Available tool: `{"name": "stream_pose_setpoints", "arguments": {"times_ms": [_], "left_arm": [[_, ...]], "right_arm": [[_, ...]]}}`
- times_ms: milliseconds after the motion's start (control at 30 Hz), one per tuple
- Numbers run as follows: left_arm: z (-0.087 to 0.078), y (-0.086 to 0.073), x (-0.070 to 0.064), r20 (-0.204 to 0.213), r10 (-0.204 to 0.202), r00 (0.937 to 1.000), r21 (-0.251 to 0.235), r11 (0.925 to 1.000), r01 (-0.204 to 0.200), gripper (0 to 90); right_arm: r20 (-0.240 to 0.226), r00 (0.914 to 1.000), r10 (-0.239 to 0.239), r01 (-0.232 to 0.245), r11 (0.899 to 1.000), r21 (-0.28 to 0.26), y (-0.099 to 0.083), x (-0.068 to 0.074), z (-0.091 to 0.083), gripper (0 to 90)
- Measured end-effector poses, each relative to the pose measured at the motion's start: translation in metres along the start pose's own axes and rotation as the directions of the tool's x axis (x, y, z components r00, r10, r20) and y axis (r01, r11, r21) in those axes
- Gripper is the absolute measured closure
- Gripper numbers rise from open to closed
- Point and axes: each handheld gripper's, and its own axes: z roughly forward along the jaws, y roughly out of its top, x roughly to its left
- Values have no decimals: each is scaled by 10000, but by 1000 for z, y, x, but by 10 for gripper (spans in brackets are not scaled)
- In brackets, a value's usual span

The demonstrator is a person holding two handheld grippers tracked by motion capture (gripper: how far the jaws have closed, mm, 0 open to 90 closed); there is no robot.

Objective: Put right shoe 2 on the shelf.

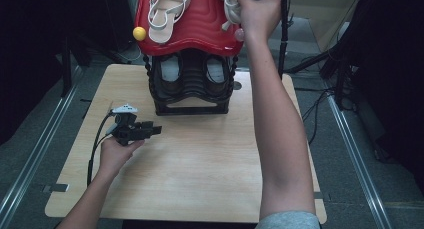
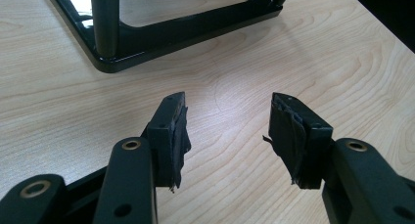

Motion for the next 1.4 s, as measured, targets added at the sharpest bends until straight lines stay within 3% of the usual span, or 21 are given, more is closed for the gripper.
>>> {"name": "stream_pose_setpoints", "arguments": {"times_ms": [367,533,833,1067,1200,1400], "left_arm": [[1,0,0,5,-43,10000,-21,10000,43,490],[1,0,0,4,-14,10000,-40,10000,14,490],[2,0,0,-24,18,10000,2,10000,-18,489],[2,0,1,-39,42,10000,11,10000,-42,489],[2,-1,0,-16,70,10000,59,10000,-70,489],[2,-1,0,-19,46,10000,83,10000,-46,489]], "right_arm": [[-12,10000,47,-47,9998,169,-15,6,19,873],[-124,9994,325,-323,9993,166,-20,4,22,867],[-197,9994,297,-300,9994,-156,-18,5,20,808],[-127,9999,71,-76,9993,-375,-15,3,12,671],[107,9996,-254,258,9989,-394,-13,2,6,676],[155,9995,-279,284,9992,-285,-11,-5,-3,677]]}}
